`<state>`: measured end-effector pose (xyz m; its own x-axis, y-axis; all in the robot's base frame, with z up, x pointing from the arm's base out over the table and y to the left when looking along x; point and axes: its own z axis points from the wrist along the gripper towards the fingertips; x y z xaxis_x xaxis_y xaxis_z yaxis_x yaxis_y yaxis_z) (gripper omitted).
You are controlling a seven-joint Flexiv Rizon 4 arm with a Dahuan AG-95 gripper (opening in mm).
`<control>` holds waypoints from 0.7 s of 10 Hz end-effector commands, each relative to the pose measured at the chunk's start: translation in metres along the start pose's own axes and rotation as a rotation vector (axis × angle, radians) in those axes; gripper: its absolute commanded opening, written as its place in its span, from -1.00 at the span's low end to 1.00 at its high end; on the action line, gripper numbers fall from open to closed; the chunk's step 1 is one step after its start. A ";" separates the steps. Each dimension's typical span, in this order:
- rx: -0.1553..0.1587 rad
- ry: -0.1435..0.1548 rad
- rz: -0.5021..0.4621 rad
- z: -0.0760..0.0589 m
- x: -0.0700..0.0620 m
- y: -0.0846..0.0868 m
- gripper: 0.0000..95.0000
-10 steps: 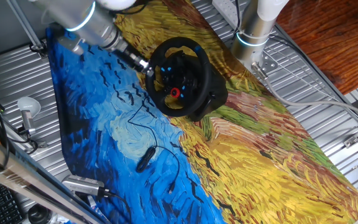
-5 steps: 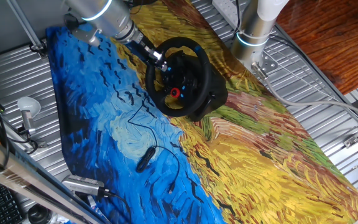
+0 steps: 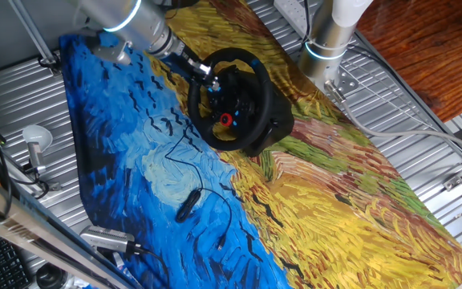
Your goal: Rotate the steering wheel 90 degrees clockwise
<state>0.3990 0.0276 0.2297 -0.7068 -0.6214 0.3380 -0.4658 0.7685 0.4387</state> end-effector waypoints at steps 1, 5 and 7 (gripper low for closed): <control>-0.014 0.026 -0.023 -0.001 -0.001 0.000 -0.60; 0.015 -0.002 0.036 -0.001 -0.001 0.000 -0.60; 0.030 -0.047 -0.018 -0.001 -0.001 0.000 -0.60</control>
<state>0.4007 0.0279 0.2311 -0.7326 -0.5900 0.3395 -0.4510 0.7943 0.4072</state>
